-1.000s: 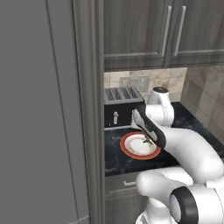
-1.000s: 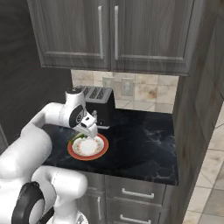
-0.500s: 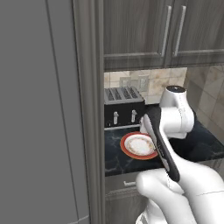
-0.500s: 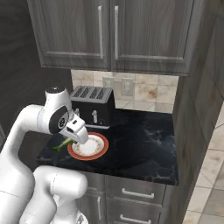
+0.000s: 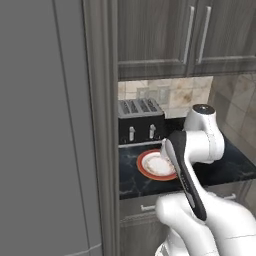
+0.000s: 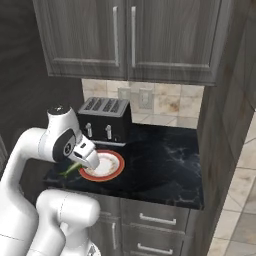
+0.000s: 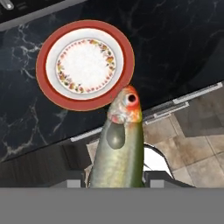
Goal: Place the fish on the bottom rack of the oven.
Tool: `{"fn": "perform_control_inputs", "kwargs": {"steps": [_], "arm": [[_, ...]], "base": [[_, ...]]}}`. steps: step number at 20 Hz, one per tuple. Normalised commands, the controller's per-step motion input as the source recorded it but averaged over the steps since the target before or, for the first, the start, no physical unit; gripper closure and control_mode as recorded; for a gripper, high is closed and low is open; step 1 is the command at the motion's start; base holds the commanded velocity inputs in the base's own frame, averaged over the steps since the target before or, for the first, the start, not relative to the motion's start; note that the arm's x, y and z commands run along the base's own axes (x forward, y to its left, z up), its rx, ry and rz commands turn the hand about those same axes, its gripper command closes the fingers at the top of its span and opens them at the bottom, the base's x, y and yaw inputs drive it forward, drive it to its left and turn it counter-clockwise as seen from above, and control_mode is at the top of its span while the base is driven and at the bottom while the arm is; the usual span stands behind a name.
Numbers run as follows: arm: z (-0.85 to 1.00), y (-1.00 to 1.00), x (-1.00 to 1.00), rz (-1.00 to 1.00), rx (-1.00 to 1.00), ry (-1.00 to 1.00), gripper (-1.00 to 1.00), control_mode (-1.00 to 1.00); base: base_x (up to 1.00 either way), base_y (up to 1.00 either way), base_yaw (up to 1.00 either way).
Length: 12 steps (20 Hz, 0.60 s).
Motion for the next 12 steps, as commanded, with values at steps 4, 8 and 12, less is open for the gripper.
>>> {"fn": "perform_control_inputs", "kwargs": {"steps": [4, 8, 12], "arm": [[0.00, 0.00, 0.00, 0.00, 0.00, 0.00, 1.00, 1.00], [0.00, 0.00, 0.00, 0.00, 0.00, 0.00, 1.00, 1.00], [0.00, 0.00, 0.00, 0.00, 0.00, 0.00, 1.00, 1.00]], "base": [[-0.89, -0.06, 0.00], [-1.00, -0.01, 0.20], [-0.76, 0.37, 0.39]]}}
